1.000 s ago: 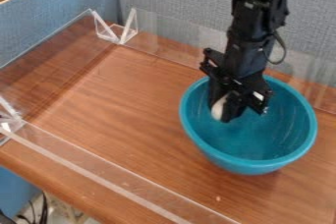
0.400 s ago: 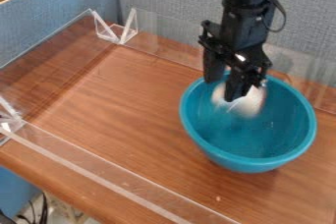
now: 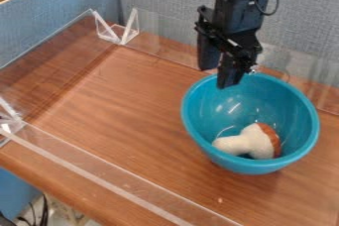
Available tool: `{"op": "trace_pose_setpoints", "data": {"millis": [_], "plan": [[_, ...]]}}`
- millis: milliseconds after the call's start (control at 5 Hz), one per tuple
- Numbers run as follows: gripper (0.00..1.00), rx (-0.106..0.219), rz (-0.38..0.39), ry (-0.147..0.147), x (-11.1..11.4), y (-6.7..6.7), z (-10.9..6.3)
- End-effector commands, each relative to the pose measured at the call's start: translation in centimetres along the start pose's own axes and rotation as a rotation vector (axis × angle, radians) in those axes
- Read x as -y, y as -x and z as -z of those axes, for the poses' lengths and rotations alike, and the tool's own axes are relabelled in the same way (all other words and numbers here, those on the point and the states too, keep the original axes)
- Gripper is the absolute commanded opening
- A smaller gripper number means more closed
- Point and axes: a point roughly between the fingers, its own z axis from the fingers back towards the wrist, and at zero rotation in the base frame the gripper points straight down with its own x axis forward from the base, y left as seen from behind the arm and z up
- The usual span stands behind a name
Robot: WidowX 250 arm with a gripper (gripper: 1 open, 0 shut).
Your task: Put the mushroom in the blue bowl
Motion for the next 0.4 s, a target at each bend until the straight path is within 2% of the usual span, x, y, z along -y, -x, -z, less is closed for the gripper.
{"op": "trace_pose_setpoints", "data": {"millis": [0, 200], "plan": [[1.00, 0.108, -0.047, -0.049, -0.1, 0.4, -4.8], [1.00, 0.120, -0.031, -0.050, 1.6, 0.7, -5.9]]}}
